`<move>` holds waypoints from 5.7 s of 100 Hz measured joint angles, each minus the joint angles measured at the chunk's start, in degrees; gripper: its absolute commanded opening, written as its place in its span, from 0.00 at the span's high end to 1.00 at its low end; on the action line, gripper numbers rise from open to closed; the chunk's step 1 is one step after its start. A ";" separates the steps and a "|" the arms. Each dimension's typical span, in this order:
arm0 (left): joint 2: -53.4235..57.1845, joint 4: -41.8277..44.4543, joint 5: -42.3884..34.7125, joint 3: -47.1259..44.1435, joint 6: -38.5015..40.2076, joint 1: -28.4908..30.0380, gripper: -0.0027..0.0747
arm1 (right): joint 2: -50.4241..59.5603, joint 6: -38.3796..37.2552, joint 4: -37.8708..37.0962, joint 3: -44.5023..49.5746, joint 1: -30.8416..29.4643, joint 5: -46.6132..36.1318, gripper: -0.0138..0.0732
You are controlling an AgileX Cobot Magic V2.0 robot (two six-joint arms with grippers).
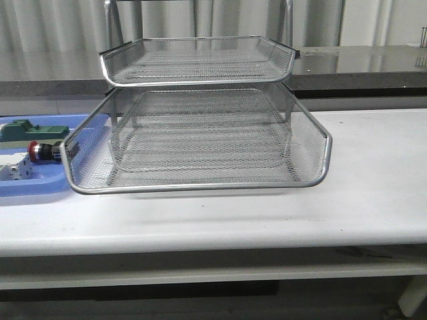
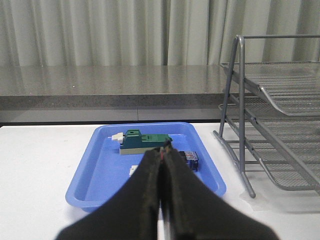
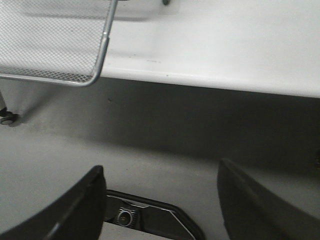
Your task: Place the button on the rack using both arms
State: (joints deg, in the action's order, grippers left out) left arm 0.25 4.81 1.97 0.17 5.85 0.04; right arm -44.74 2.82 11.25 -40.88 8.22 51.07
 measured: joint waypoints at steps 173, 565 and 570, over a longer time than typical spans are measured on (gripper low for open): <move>0.00 0.00 0.00 0.00 0.00 0.00 0.99 | 21.46 -3.95 -10.10 -0.28 0.00 7.43 0.92; -112.17 -10.97 57.61 101.49 -52.57 0.00 0.17 | 21.46 -4.05 -10.10 -0.28 0.00 7.55 0.92; -113.81 -10.97 57.61 102.33 -53.50 0.00 0.17 | 21.46 -4.05 -10.10 -0.28 0.00 7.55 0.92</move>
State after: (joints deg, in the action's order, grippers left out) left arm -113.56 -6.16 59.58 102.50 -47.65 0.04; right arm -23.28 -1.23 1.14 -41.16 8.22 58.63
